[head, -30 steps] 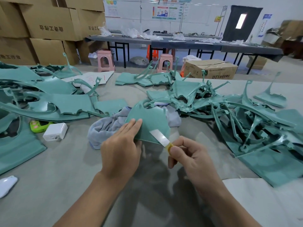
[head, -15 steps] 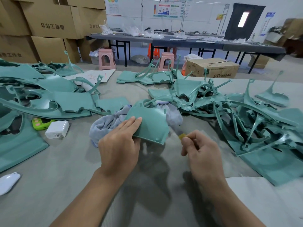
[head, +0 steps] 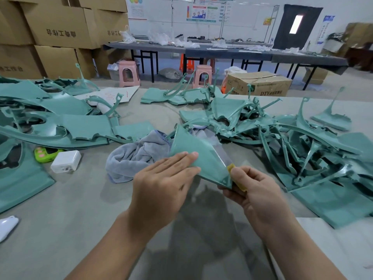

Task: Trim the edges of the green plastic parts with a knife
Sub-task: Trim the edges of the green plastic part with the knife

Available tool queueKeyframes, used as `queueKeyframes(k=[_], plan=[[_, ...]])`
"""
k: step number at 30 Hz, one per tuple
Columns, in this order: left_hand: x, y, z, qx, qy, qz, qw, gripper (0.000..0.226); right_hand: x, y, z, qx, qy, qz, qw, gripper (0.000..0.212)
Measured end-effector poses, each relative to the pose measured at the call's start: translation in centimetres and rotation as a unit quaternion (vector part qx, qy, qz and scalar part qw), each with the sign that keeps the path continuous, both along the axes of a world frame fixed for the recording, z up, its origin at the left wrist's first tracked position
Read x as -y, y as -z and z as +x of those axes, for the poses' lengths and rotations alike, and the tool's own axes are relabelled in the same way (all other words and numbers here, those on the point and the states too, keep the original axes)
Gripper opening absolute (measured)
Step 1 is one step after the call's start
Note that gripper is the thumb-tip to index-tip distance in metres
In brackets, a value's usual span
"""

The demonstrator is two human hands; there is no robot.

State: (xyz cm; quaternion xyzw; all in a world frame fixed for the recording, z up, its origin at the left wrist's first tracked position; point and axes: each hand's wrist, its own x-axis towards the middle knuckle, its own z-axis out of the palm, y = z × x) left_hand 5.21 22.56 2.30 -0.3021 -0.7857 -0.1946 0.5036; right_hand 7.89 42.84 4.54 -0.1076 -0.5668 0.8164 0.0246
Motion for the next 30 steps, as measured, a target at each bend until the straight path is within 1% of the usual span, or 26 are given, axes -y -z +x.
queueKeyframes(k=[1,2,4,5,7,9,11,12,13,14,17,18,20,22,23,25,26,28,29,30], plan=[[0.1,0.0,-0.1,0.020,-0.005,0.015,1.000,0.026,-0.1,0.1,-0.1,-0.005,0.007,0.003,1.000,0.026],[0.1,0.0,-0.3,0.051,-0.008,0.037,0.998,0.041,-0.3,0.2,-0.2,-0.009,0.014,0.005,1.000,0.022],[0.3,0.0,-0.8,0.133,0.006,0.101,0.986,0.070,-0.5,0.3,-0.3,-0.018,0.019,0.009,1.000,0.019],[0.5,0.1,-1.0,0.173,0.020,0.134,0.976,0.077,-0.6,0.3,-0.4,-0.021,0.017,0.007,1.000,0.020],[0.9,0.3,-1.6,0.229,0.039,0.167,0.958,0.081,-0.9,0.1,-0.4,-0.029,0.003,0.003,1.000,0.017],[1.5,0.5,-2.2,0.246,0.060,0.152,0.956,0.084,-1.3,-0.1,-0.3,-0.044,-0.013,0.009,0.999,0.012],[1.8,1.0,-2.8,0.267,0.096,0.144,0.948,0.081,-1.7,-0.3,-0.3,-0.063,-0.029,0.017,0.997,0.011],[1.7,1.0,-2.9,0.299,0.117,0.172,0.931,0.083,-1.9,-0.4,-0.3,-0.068,-0.040,0.023,0.997,0.012],[1.5,0.9,-2.8,0.318,0.117,0.198,0.920,0.087,-2.0,-0.4,-0.3,-0.069,-0.052,0.030,0.996,0.012],[1.3,0.7,-2.5,0.314,0.099,0.216,0.919,0.092,-2.0,-0.4,-0.4,-0.065,-0.061,0.036,0.995,0.012],[0.8,0.1,-1.3,0.201,-0.004,0.202,0.959,0.089,-1.9,0.0,-0.5,-0.039,-0.088,0.052,0.994,0.017],[0.9,-0.3,-1.1,0.175,-0.041,0.210,0.961,0.089,-1.8,0.2,-0.6,-0.030,-0.099,0.053,0.993,0.017],[0.9,-1.3,-0.7,0.162,-0.144,0.230,0.949,0.089,-1.9,0.4,-0.7,-0.013,-0.114,0.054,0.992,0.015],[0.8,-1.9,-0.1,0.148,-0.258,0.184,0.937,0.086,-2.0,0.4,-0.9,0.003,-0.112,0.055,0.992,0.016],[0.9,-2.0,0.2,0.142,-0.278,0.166,0.936,0.083,-2.0,0.5,-1.0,0.013,-0.109,0.063,0.992,0.017],[1.3,-2.1,0.4,0.118,-0.258,0.137,0.949,0.075,-2.2,0.7,-1.1,0.039,-0.102,0.094,0.989,0.016],[1.5,-2.1,0.4,0.095,-0.220,0.105,0.965,0.070,-2.2,0.8,-1.2,0.053,-0.104,0.104,0.988,0.017],[1.4,-2.1,0.3,0.070,-0.098,0.020,0.993,0.054,-2.1,0.9,-1.3,0.072,-0.119,0.091,0.986,0.017],[1.1,-2.0,0.4,0.080,-0.038,-0.015,0.996,0.045,-1.9,0.8,-1.3,0.080,-0.118,0.070,0.987,0.014],[0.8,-1.9,0.5,0.094,0.000,-0.035,0.995,0.036,-1.8,0.8,-1.4,0.092,-0.103,0.040,0.990,0.013]])
